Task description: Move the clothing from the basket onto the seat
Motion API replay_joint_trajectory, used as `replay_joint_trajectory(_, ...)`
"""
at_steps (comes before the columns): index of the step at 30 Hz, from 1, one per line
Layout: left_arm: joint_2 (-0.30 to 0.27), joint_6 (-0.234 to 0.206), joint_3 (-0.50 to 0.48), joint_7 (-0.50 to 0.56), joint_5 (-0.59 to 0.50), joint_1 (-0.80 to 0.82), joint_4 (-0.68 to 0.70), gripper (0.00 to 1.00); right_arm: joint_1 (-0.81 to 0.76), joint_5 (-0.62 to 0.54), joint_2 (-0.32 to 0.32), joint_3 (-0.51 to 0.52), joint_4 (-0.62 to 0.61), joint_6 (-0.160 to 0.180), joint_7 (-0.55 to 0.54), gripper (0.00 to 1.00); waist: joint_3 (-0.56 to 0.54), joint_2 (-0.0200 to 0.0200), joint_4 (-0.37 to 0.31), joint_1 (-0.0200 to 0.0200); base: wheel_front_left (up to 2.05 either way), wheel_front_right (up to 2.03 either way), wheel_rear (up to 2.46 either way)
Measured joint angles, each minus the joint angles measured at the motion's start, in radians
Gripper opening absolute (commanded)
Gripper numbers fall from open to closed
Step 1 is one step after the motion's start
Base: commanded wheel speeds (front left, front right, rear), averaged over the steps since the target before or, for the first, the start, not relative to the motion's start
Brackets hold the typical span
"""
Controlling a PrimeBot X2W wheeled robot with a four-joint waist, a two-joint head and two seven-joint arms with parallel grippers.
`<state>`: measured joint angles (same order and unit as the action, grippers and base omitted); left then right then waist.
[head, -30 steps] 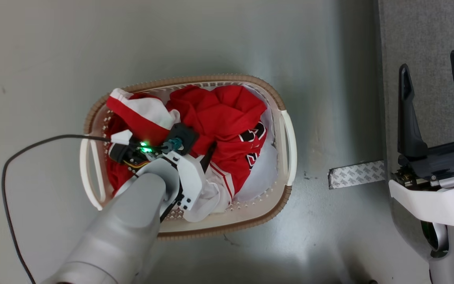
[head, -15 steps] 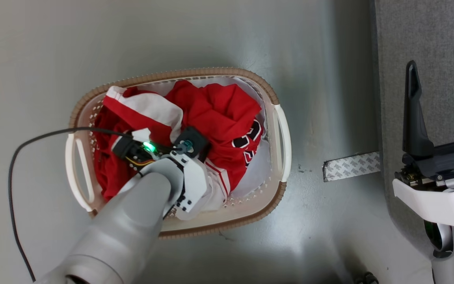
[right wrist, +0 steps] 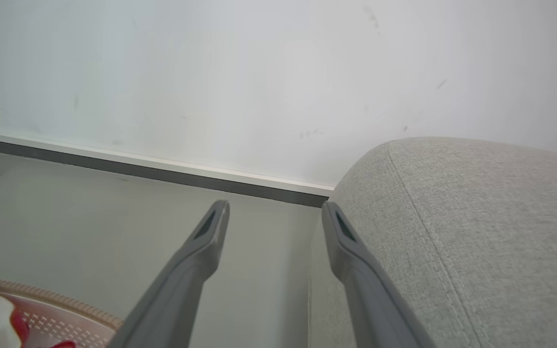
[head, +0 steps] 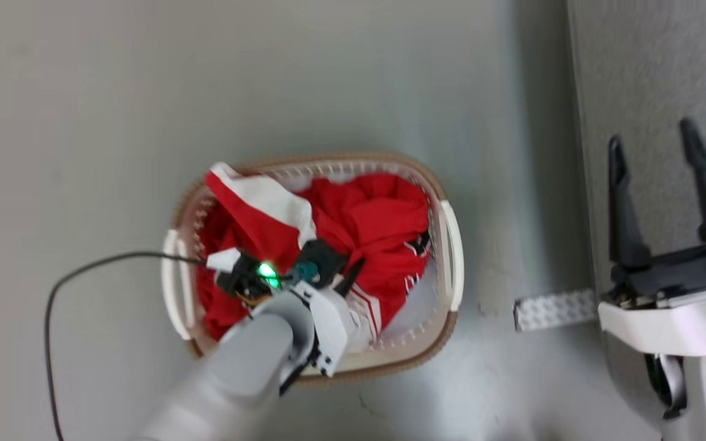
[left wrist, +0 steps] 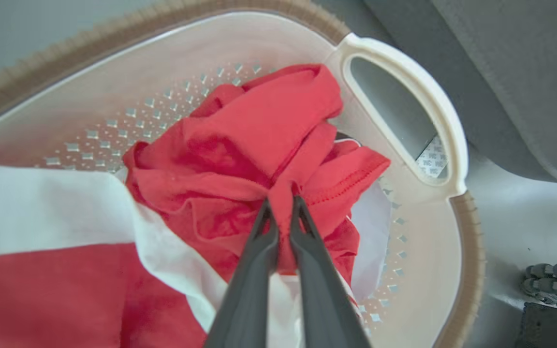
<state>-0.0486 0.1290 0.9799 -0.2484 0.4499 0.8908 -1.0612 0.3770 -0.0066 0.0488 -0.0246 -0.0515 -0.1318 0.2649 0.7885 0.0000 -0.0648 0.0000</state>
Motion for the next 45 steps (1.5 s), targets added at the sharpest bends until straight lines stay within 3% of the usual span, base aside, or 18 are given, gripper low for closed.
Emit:
replay_joint_trajectory(8,-0.004,0.000,-0.044,-0.015,0.077,-0.137,0.109,0.00,-0.094,0.021,0.000,-0.002,0.103,0.000,0.000,1.00,-0.215,0.0000,0.047,0.0000,0.00,0.00,0.00)
replay_joint_trajectory(16,-0.061,-0.026,-0.130,-0.016,0.107,-0.310,0.273,0.00,-0.212,0.059,0.000,-0.018,0.173,0.000,0.000,1.00,-0.454,0.0000,0.080,-0.0002,0.00,0.00,0.00)
replay_joint_trajectory(26,-0.147,-0.109,-0.179,-0.005,0.119,-0.445,0.522,0.00,-0.328,0.095,0.000,-0.065,0.213,0.000,0.000,1.00,-0.690,0.0000,0.096,-0.0004,0.00,0.00,0.00)
replay_joint_trajectory(38,-0.256,-0.221,-0.230,0.105,0.149,-0.513,0.902,0.00,-0.375,0.128,0.049,-0.198,0.167,0.000,0.000,1.00,-0.798,0.0000,0.077,-0.0003,0.00,0.00,0.00)
replay_joint_trajectory(45,-0.290,-0.258,-0.242,0.164,0.149,-0.512,1.052,0.00,-0.309,0.219,0.190,-0.457,0.173,0.000,-0.008,1.00,-0.792,0.0000,0.077,-0.0001,0.00,0.00,0.00)
